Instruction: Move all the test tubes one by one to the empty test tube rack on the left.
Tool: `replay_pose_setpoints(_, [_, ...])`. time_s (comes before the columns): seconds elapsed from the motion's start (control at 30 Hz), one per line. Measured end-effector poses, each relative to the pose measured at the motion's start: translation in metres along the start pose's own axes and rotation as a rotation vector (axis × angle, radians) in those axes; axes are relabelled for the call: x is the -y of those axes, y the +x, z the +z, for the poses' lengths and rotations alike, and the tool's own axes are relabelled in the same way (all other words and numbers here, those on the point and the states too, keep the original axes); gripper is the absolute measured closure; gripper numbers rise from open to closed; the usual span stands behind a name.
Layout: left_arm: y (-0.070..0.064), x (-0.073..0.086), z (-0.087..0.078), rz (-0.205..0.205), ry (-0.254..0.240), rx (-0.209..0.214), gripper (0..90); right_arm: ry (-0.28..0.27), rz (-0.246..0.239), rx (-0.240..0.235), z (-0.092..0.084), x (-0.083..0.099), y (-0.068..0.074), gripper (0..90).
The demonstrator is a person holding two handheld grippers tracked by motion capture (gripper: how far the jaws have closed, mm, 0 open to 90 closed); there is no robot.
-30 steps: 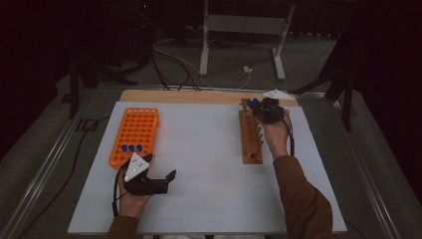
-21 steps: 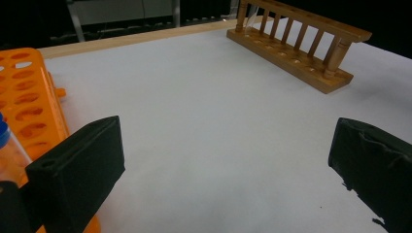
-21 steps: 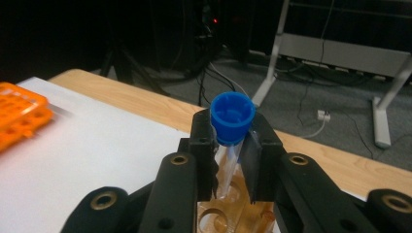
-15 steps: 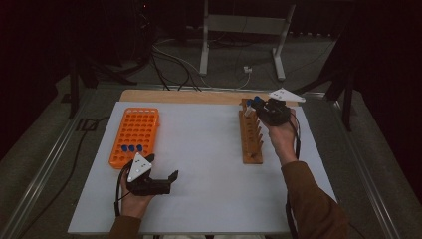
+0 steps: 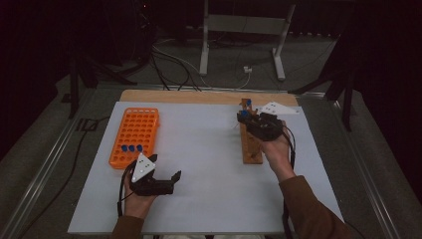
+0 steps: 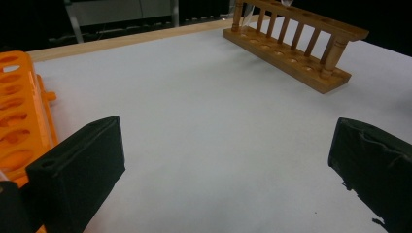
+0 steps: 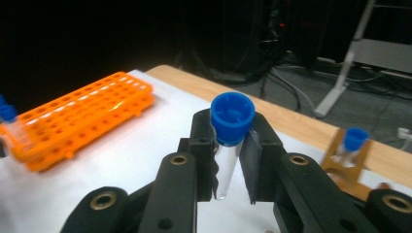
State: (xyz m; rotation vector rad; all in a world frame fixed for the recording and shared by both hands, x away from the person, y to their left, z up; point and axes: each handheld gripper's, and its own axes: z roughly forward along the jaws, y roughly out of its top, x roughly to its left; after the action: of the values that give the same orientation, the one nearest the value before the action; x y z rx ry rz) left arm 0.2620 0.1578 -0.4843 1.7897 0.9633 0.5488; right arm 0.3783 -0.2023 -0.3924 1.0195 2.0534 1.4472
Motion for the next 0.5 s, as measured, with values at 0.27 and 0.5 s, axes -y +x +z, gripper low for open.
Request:
replay_pose_setpoints(0.27, [-0.006,-0.005,0.003,0.004,-0.013,0.007,1.7,0.023,-0.001,-0.097,-0.001,0.011,0.024,76.6])
replay_pose_setpoints(0.5, [-0.013,-0.009,0.006,0.021,-0.013,0.013,1.8,0.045,0.000,-0.176,0.001,0.018,0.046,76.6])
